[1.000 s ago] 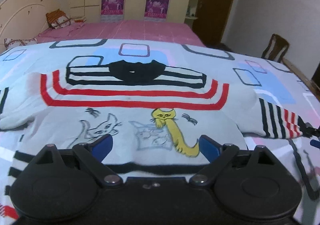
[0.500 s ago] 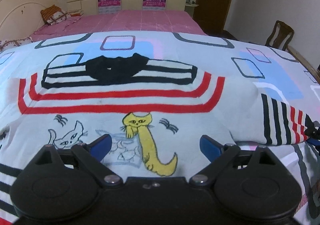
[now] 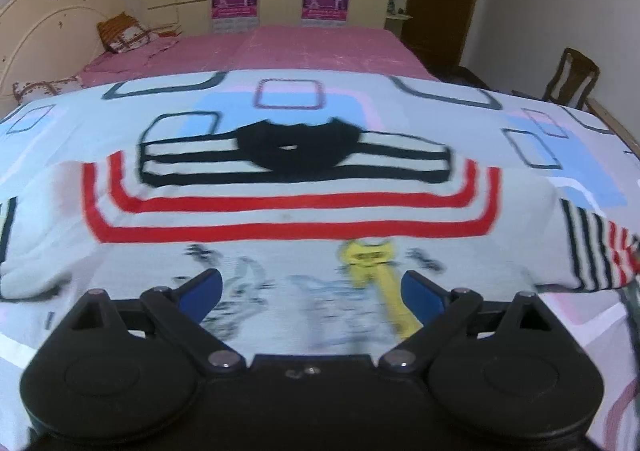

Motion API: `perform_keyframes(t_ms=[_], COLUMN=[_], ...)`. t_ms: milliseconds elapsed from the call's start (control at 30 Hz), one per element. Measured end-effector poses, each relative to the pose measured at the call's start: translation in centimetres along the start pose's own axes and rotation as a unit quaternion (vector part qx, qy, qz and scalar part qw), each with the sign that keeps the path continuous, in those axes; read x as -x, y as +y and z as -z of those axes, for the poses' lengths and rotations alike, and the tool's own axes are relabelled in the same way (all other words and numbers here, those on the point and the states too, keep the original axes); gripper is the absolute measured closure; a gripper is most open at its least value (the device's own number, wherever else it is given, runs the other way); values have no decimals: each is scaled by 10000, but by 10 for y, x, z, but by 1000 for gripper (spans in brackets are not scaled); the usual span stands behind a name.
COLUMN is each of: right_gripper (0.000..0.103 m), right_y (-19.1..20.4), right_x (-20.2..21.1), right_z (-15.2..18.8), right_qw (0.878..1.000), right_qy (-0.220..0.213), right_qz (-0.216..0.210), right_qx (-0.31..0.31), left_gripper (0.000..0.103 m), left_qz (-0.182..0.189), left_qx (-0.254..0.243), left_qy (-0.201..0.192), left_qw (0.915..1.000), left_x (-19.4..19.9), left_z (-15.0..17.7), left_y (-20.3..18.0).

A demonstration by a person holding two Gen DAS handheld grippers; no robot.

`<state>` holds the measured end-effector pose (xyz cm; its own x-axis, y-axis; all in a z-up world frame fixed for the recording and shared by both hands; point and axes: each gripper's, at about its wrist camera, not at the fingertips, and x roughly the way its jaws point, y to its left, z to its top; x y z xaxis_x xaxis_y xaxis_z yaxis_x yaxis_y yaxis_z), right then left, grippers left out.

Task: Fold small clothes
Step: 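Grasp the black cuff of the sleeve with the right gripper, then carry the held sleeve across the sweater body with the right gripper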

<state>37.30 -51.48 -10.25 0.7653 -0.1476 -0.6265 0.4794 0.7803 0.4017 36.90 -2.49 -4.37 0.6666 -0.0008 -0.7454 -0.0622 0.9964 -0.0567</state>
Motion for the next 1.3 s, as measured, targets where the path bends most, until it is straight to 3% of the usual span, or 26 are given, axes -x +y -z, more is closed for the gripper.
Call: perform_keyframes(t_ms=[100, 200, 400, 467, 600, 667, 733, 767, 800, 833, 867, 900, 1000, 1067, 1100, 1300], right_gripper=[98, 98, 98, 98, 98, 98, 98, 98, 84, 54, 40, 34, 35, 45, 55, 56], right_y=[51, 121, 248, 277, 316, 325, 331, 332, 335, 332, 327, 327, 304, 280, 268, 198], right_x=[27, 49, 76, 85, 84, 72, 70, 73, 76, 85, 96, 94, 107, 114, 118, 121], right_z=[6, 34, 131, 166, 218, 236, 256, 258, 258, 257, 256, 250, 237, 223, 220, 180], right_qw=[9970, 9851, 9418, 9255, 9045, 8935, 8850, 8850, 8841, 8835, 8850, 8865, 8905, 8957, 8978, 9259], right_qy=[-115, 54, 658, 870, 1154, 1450, 1620, 1538, 1522, 1521, 1431, 1312, 1357, 1458, 1518, 1534], right_qz=[-454, -1037, -1997, -2230, -2388, -2380, -2248, -2179, -2147, -2193, -2234, -2259, -2294, -2271, -2217, -1583], right_qx=[623, 1368, 2625, 2935, 3340, 3521, 3742, 3816, 3861, 3850, 3825, 3819, 3688, 3535, 3490, 3068], left_gripper=[10, 18, 38, 38, 36, 20, 15, 14, 14, 14, 14, 15, 21, 22, 23, 21], left_qz=[39, 114, 264, 194, 119, 162, 188, 232, 283, 339, 433, 552, 961, 1165, 1231, 1383], left_qx=[191, 451, 807, 786, 881, 915, 920, 912, 922, 959, 999, 1025, 975, 803, 681, 234], left_qy=[-15, -47, -94, 26, 52, 107, 132, 141, 132, 97, 45, -1, -69, -40, 18, 145], left_qw=[9998, 9989, 9963, 9967, 9960, 9956, 9955, 9955, 9953, 9948, 9940, 9932, 9906, 9899, 9901, 9900], left_x=[-4, -5, 3, -1, -1, -2, -3, -4, -4, -4, -4, -5, -12, -20, -26, -53], left_z=[1, 1, 4, 5, 7, 9, 10, 11, 11, 10, 9, 7, -3, -8, -10, -17], left_y=[34, 67, 130, 142, 161, 167, 169, 169, 168, 167, 165, 161, 139, 118, 105, 58])
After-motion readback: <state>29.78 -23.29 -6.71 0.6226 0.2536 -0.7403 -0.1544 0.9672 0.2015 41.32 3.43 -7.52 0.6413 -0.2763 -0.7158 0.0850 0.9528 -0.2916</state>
